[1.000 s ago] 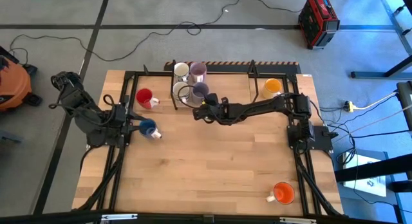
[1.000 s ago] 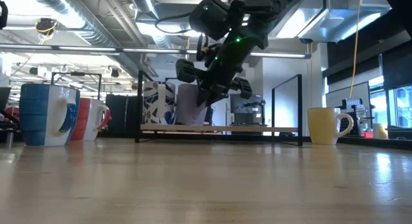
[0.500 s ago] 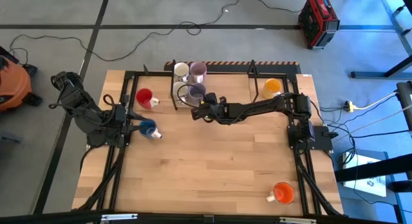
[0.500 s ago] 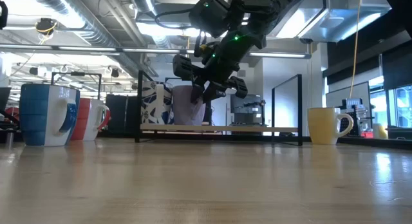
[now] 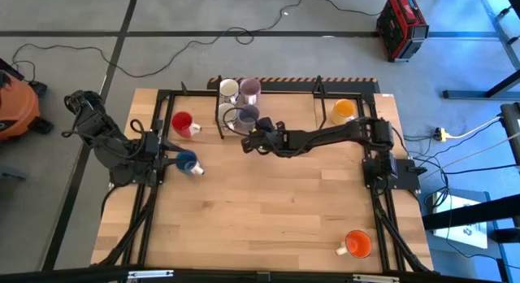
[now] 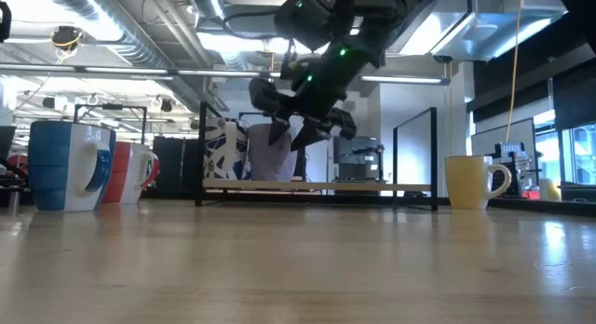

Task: Place coffee mugs
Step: Put the yellow mug on the shelf

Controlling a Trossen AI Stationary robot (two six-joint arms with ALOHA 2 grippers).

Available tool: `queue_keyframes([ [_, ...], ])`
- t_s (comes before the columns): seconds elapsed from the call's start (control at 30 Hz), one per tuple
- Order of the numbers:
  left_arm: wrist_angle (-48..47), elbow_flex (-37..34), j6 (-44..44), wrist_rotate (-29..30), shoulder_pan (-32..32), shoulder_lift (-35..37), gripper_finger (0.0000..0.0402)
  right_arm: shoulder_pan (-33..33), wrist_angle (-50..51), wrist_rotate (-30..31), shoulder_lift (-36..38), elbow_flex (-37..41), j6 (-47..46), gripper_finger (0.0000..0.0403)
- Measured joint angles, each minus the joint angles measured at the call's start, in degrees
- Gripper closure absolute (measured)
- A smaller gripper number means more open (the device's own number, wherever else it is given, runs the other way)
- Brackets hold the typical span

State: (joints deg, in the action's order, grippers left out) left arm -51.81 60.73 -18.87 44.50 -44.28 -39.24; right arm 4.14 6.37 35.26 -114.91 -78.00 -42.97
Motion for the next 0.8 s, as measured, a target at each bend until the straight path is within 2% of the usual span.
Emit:
queue_keyframes([
  [0.23, 0.0, 0.0, 0.0, 0.3, 0.0, 0.0, 0.0292, 0.0, 9.2, -0.1, 5.3, 0.0, 0.2, 0.0208],
  [0.4, 0.0, 0.0, 0.0, 1.1, 0.0, 0.0, 0.0292, -0.8, 12.8, -3.8, 10.0, 0.0, 2.6, 0.0207],
  [0.6, 0.0, 0.0, 0.0, 0.8, 0.0, -0.2, 0.0292, -5.4, 17.6, -1.6, 17.2, 0.0, 2.9, 0.0207],
  [0.8, 0.1, 0.0, -0.4, 0.0, 0.0, -0.7, 0.0292, -10.6, 29.0, 1.0, 24.3, -0.1, -0.3, 0.0207],
])
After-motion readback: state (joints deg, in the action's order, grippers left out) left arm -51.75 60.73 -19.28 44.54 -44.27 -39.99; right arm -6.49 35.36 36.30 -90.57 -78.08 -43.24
